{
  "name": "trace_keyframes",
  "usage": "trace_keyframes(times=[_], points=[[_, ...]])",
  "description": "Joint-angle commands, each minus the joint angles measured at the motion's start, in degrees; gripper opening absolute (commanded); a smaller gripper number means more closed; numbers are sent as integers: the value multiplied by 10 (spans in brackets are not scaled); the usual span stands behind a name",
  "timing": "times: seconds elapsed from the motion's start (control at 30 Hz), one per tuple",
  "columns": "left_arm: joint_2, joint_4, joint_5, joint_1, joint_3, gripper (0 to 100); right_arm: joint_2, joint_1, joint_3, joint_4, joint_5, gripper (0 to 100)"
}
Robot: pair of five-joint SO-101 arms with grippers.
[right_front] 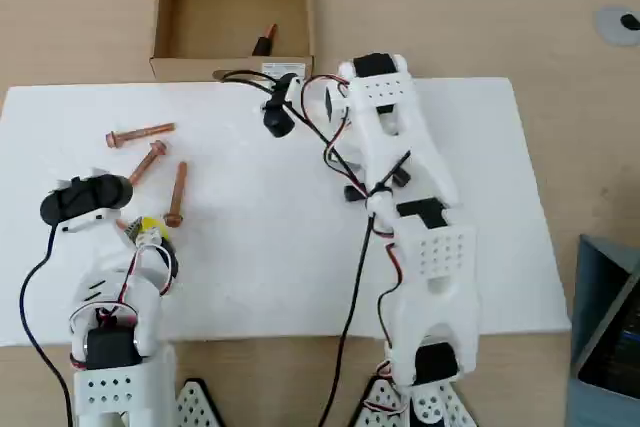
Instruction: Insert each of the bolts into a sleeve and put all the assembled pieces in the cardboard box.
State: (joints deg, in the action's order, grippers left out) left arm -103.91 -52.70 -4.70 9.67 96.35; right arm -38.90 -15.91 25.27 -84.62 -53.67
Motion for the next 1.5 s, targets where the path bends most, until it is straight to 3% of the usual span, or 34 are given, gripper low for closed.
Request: trace_keyframes(times=[0.0, 0.37, 0.53, 0.97, 1.27, 1.47], points=[[-6, 8, 1, 4, 6, 3, 35, -21, 51, -33, 20, 11], [-6, 9, 2, 2, 5, 3, 115, -19, 211, -172, 98, 11], [-6, 9, 2, 1, 5, 3, 204, -17, 214, -178, 153, 10], [-6, 9, 2, 3, 6, 3, 524, 26, -60, -178, 273, 10], [0, 5, 2, 5, -18, 6, 686, 136, -244, -173, 404, 10], [0, -72, 1, 3, -116, 5, 749, 205, -342, -149, 423, 10]])
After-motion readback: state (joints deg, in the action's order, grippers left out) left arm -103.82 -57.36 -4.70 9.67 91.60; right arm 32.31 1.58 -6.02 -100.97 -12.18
